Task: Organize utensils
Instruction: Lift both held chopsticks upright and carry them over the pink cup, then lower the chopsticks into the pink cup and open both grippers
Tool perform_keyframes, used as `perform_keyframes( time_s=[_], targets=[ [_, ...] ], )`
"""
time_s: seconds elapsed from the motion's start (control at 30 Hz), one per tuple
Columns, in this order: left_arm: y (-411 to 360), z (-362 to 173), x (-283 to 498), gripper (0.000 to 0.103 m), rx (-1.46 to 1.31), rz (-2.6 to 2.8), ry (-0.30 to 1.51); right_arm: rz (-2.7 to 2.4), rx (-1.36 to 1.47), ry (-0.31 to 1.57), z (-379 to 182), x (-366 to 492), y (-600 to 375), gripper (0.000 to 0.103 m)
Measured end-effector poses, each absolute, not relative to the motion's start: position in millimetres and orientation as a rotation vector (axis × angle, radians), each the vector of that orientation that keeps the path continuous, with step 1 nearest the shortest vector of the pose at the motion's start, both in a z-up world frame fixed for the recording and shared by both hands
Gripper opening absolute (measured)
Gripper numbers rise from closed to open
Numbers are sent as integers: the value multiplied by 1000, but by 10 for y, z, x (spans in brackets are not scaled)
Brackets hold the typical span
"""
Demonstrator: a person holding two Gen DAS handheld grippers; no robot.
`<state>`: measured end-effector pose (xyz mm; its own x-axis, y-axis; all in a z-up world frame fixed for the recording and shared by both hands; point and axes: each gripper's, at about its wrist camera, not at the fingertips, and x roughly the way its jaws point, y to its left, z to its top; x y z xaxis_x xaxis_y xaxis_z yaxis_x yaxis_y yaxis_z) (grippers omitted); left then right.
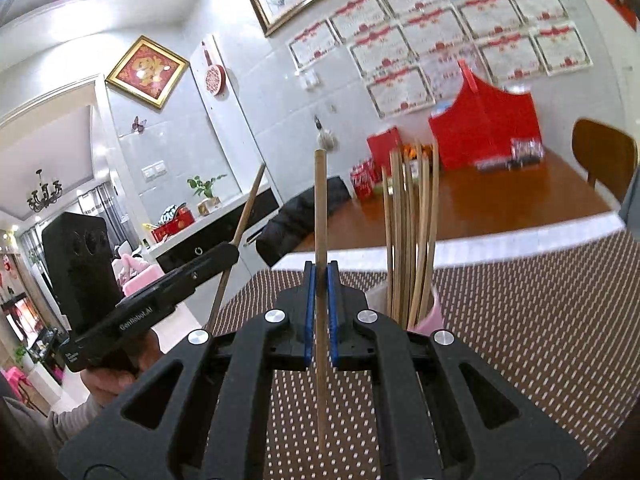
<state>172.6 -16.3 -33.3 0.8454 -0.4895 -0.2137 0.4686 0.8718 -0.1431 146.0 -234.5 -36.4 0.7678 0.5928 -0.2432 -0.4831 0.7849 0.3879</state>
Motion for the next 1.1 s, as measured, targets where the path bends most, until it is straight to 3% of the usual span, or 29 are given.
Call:
perform_keyframes(
  time_s=[0.43,1.1],
  targets=[
    [-593,175,2223,6,-220,-550,71,525,291,206,489,1812,-2609,6],
    [-711,-90,2883,6,-327,-491,39,466,297,241,220,2256,-2719,6]
  ],
)
